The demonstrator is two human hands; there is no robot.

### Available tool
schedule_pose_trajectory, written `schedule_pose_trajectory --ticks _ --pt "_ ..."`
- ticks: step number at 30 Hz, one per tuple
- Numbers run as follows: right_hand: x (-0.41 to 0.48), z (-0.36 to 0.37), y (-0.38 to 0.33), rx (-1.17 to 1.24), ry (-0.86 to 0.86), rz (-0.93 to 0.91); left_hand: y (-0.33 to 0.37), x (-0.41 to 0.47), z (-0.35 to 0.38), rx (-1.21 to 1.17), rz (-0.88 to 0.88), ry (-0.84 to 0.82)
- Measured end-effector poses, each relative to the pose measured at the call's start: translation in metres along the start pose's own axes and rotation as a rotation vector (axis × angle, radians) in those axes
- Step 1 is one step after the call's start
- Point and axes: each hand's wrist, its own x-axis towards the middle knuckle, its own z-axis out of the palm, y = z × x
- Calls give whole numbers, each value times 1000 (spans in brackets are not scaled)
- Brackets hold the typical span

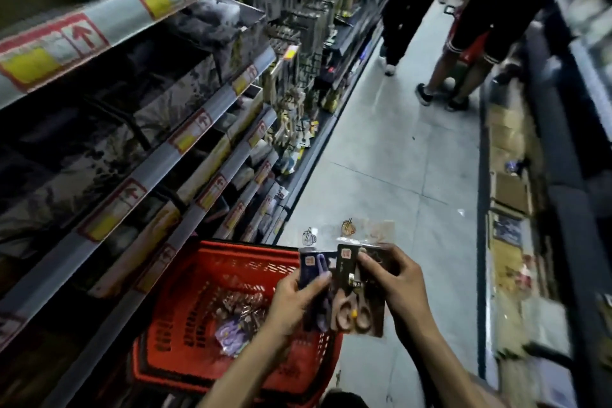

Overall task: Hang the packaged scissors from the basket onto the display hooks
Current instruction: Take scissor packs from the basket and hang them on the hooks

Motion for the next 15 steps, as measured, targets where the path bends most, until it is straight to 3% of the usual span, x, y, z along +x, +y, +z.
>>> schedule_pose_trajectory --ticks 9,15 --pt "-128 -42 55 21 483 121 -21 -25 -28 291 44 -230" --pt "-240 -59 89 237 797 342 -61 -53 -5 477 8 -419"
